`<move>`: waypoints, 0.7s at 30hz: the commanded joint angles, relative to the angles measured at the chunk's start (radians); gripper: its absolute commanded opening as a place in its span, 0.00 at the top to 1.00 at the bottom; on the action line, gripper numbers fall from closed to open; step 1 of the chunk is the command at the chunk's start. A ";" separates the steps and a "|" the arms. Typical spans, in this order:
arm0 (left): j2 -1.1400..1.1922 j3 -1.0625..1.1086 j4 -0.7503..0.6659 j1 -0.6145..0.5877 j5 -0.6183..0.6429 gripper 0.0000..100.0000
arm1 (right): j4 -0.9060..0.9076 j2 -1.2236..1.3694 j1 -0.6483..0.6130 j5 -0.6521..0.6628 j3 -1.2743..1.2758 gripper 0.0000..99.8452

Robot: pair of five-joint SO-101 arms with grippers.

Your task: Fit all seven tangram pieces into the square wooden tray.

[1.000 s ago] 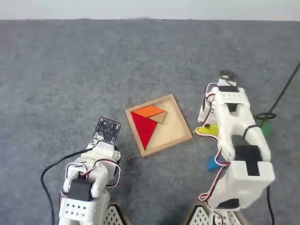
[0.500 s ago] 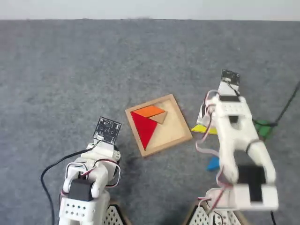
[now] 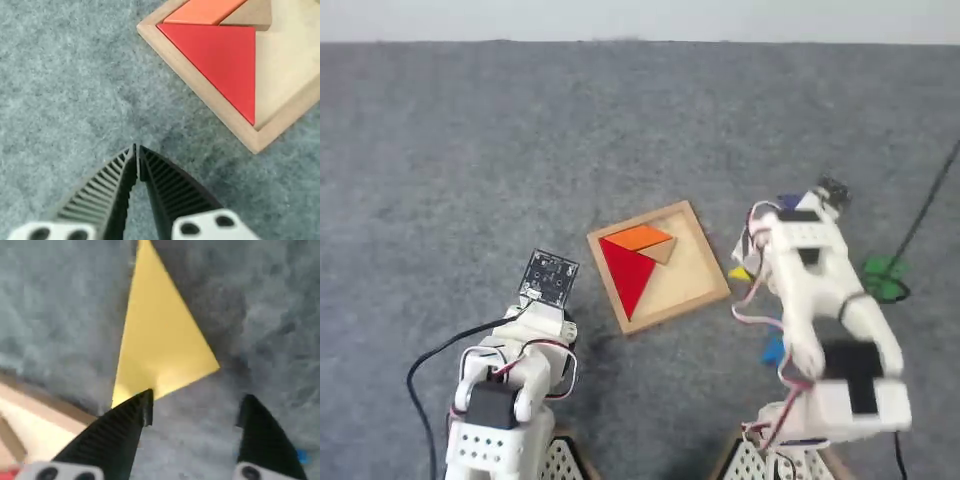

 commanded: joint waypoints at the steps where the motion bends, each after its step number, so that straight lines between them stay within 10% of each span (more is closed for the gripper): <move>1: -0.021 -0.012 0.005 -0.005 0.005 0.99 | 0.077 0.229 -0.035 -0.075 -0.281 0.68; 7: -0.021 -0.012 0.005 -0.005 0.005 0.99 | 0.357 0.366 -0.015 -0.091 -0.632 0.68; 21: -0.021 -0.012 0.005 -0.005 0.005 0.99 | 0.311 0.403 -0.004 -0.233 -0.680 0.71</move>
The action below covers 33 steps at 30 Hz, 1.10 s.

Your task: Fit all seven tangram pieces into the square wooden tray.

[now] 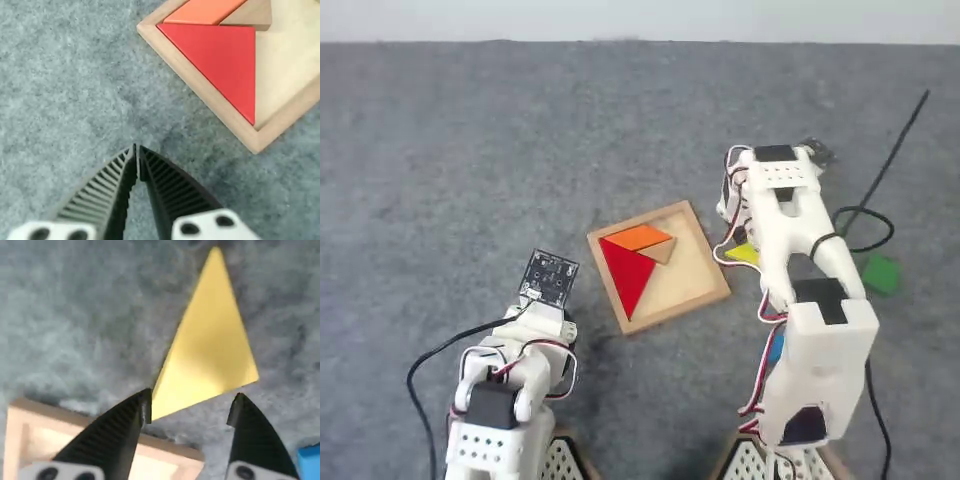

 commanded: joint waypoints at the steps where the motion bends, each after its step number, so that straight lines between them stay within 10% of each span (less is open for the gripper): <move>1: -0.021 -0.012 0.005 -0.005 0.005 0.99 | -0.030 0.016 0.077 -0.049 -0.035 0.70; 11: -0.021 -0.012 0.005 -0.005 0.005 0.99 | -0.108 0.056 0.120 -0.052 -0.031 0.67; 17: -0.021 -0.012 0.005 -0.005 0.005 0.99 | -0.071 0.048 0.185 -0.028 -0.034 0.82; 23: -0.021 -0.012 0.005 -0.005 0.005 0.99 | -0.041 0.007 0.202 0.256 -0.069 0.87; 33: -0.021 -0.012 0.005 -0.005 0.005 0.99 | 0.147 -0.068 0.189 1.085 -0.127 0.90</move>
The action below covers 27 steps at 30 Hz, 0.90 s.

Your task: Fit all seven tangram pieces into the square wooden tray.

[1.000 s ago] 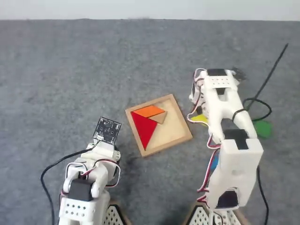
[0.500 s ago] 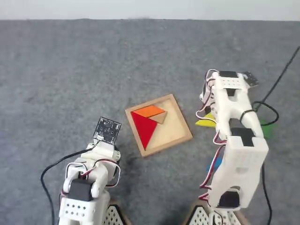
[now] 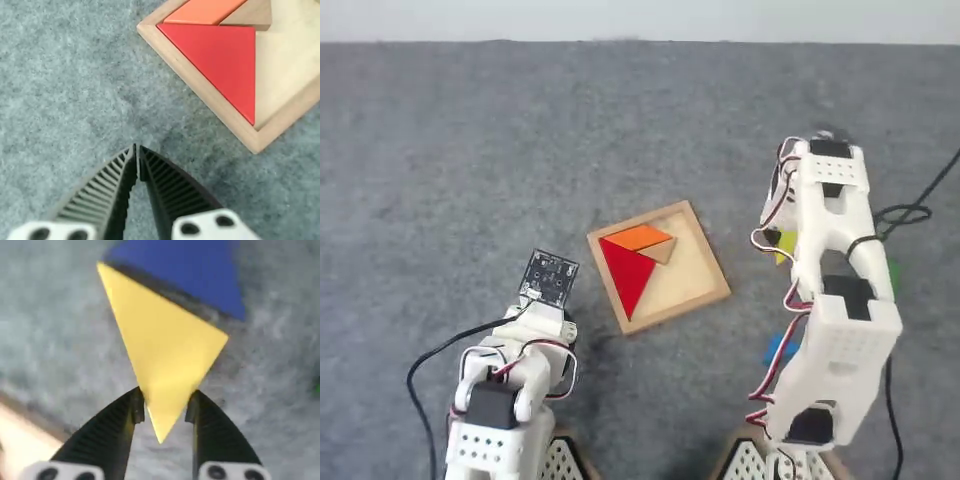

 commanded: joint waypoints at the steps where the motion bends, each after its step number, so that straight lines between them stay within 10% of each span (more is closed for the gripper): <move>1: -0.021 -0.012 0.005 -0.005 0.005 0.99 | 0.093 -0.094 -0.001 0.459 -0.054 0.90; 7: -0.021 -0.012 0.005 -0.005 0.005 0.99 | 0.229 -0.104 -0.001 0.801 -0.074 0.90; 13: -0.021 -0.012 0.005 -0.005 0.005 0.99 | 0.097 -0.117 -0.042 0.410 -0.170 0.83; 27: -0.021 -0.012 0.005 -0.005 0.005 0.99 | -0.054 0.088 -0.054 0.295 -0.192 0.70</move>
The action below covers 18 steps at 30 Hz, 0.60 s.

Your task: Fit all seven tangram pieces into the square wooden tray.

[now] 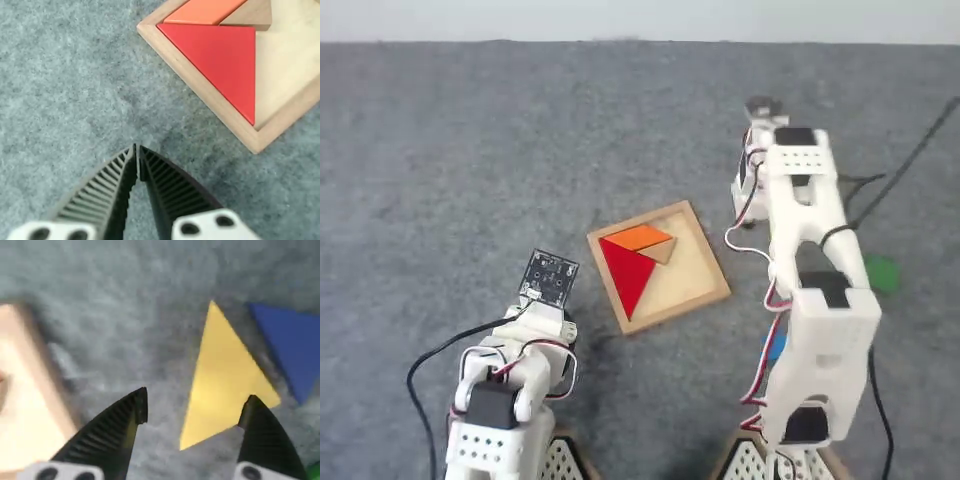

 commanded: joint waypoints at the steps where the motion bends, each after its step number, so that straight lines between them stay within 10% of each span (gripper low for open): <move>1: -0.021 -0.012 0.005 -0.005 0.005 0.99 | -0.019 0.027 0.077 -0.015 -0.074 0.70; 18: -0.021 -0.012 0.005 -0.005 0.005 0.99 | 0.012 0.156 0.047 0.140 -0.091 0.81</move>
